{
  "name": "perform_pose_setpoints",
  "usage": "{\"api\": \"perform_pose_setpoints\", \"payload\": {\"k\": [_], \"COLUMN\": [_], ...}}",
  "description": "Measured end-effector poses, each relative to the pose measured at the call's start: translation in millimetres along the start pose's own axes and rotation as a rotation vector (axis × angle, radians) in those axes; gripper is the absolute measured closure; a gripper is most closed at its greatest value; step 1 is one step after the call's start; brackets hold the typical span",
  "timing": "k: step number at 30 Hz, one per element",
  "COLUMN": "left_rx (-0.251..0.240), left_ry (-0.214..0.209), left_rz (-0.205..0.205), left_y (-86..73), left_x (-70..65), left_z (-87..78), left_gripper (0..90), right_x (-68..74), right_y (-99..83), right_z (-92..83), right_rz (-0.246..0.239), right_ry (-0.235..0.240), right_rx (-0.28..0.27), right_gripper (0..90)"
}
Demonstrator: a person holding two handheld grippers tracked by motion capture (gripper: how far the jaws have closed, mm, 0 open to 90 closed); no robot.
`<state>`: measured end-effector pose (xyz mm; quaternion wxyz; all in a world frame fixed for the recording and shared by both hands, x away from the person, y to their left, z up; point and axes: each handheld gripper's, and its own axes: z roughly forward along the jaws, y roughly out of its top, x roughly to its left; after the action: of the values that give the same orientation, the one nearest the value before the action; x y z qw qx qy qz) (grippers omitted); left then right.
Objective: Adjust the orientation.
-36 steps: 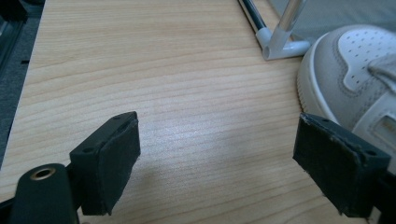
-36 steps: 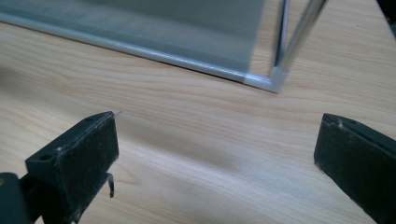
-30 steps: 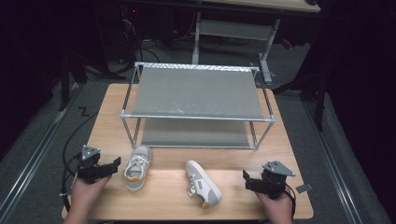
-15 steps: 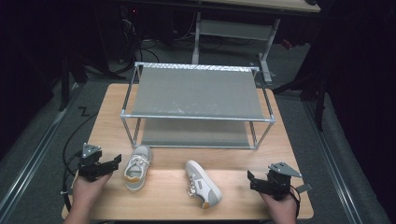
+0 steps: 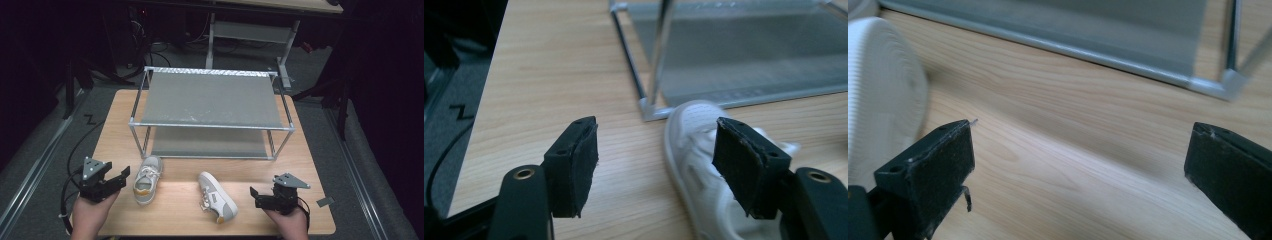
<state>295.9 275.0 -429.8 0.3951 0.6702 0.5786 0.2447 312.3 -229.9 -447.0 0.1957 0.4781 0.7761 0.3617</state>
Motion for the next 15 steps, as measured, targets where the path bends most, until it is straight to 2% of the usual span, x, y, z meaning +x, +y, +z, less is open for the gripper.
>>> {"api": "perform_pose_setpoints", "payload": {"k": [1,2,3,4,5,6,7,9,10,12,13,15], "left_rx": [-0.037,-0.037,-0.004,0.018,0.016,0.016,0.017,0.032,0.032,0.043,0.051,0.060], "left_ry": [-0.011,-0.011,-0.043,-0.057,-0.049,-0.049,-0.050,-0.066,-0.066,-0.073,-0.082,-0.086], "left_rz": [0.003,0.003,0.017,0.037,0.066,0.066,0.077,0.059,0.059,0.061,0.075,0.097], "left_y": [-8.7,-8.7,-13.6,-12.2,-12.3,-12.3,-14.3,-15.8,-15.8,-16.4,-16.6,-16.9], "left_x": [-5.4,-5.4,-7.8,-9.3,-11.1,-11.1,-10.6,-8.7,-8.7,-8.8,-10.4,-13.4], "left_z": [-1.0,-1.0,5.4,8.6,9.6,9.6,11.0,14.3,14.3,17.7,19.8,21.2], "left_gripper": [37.0,38.0,38.6,36.8,35.0,35.8,37.5,37.7,38.0,38.7,39.9,40.8], "right_x": [6.6,6.6,18.8,23.9,30.6,30.6,46.3,58.8,58.8,74.3,85.9,94.1], "right_y": [1.5,1.5,3.7,4.6,5.7,5.7,8.2,9.4,9.4,9.6,8.5,7.5], "right_z": [-0.3,-0.3,-0.3,-0.3,-0.3,-0.3,-1.7,-3.9,-3.9,-6.4,-8.0,-8.6], "right_rz": [-0.010,-0.010,-0.033,-0.039,-0.051,-0.051,-0.082,-0.106,-0.106,-0.138,-0.158,-0.177], "right_ry": [0.017,0.017,0.049,0.059,0.077,0.077,0.108,0.129,0.129,0.146,0.159,0.170], "right_rx": [-0.007,-0.007,-0.010,-0.010,-0.014,-0.014,-0.022,-0.035,-0.035,-0.056,-0.073,-0.082], "right_gripper": [0.2,0.2,0.5,0.5,0.6,0.6,1.5,3.7,3.7,9.0,15.3,20.4]}}
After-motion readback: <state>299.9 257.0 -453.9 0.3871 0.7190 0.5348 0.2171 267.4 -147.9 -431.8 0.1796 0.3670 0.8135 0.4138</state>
